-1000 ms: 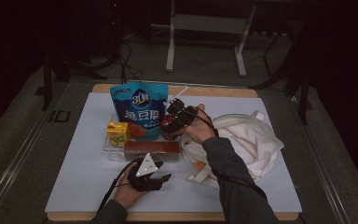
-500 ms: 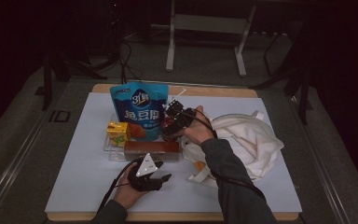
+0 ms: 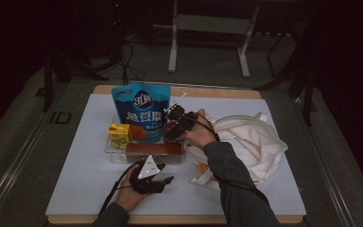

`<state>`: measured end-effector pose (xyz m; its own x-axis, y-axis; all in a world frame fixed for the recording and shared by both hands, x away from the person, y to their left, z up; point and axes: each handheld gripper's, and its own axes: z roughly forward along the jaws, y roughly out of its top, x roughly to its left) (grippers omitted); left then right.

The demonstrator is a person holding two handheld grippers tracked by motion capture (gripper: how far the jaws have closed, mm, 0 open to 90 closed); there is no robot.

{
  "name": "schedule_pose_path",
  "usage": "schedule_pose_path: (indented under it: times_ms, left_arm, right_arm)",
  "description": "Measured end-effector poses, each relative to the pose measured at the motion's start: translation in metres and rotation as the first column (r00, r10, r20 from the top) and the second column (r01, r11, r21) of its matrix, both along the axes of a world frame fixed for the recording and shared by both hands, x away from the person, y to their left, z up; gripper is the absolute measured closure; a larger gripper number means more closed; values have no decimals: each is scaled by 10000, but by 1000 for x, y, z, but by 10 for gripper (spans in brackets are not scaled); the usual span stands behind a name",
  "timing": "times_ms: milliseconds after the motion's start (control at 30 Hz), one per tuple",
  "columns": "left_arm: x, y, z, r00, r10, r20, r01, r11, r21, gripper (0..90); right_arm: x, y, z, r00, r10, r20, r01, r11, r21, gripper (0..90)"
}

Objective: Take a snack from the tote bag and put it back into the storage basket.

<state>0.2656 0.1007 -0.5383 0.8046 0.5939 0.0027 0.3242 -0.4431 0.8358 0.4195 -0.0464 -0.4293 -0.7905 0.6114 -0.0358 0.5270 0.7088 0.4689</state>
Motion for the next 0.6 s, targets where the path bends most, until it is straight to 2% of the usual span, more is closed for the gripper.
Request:
schedule_pose_path:
  times_ms: [100, 133, 267, 300, 367, 600]
  left_arm:
    - [0, 0, 0, 10000, -1, 2, 1, 10000, -1, 433]
    - [0, 0, 0, 10000, -4, 0, 4, 10000, -10, 433]
    - [0, 0, 0, 10000, -5, 2, 5, 10000, -20, 433]
    - [0, 0, 0, 10000, -9, -7, 9, 10000, -17, 433]
    - [0, 0, 0, 10000, 1, 4, -1, 10000, -14, 433]
    - [0, 0, 0, 10000, 8, 8, -8, 10000, -17, 433]
  right_arm:
    - [0, 0, 0, 10000, -6, -9, 6, 10000, 55, 263]
    - [0, 1, -2, 10000, 17, -4, -17, 10000, -80, 263]
    - [1, 1, -5, 10000, -23, 9, 23, 9999, -136, 261]
    - [1, 1, -5, 10000, 18, 69, -17, 9999, -145, 301]
    - [1, -2, -1, 10000, -11, -10, 11, 9992, 389, 300]
    - [1, -9, 8, 9998, -49, 174, 44, 9995, 301, 305]
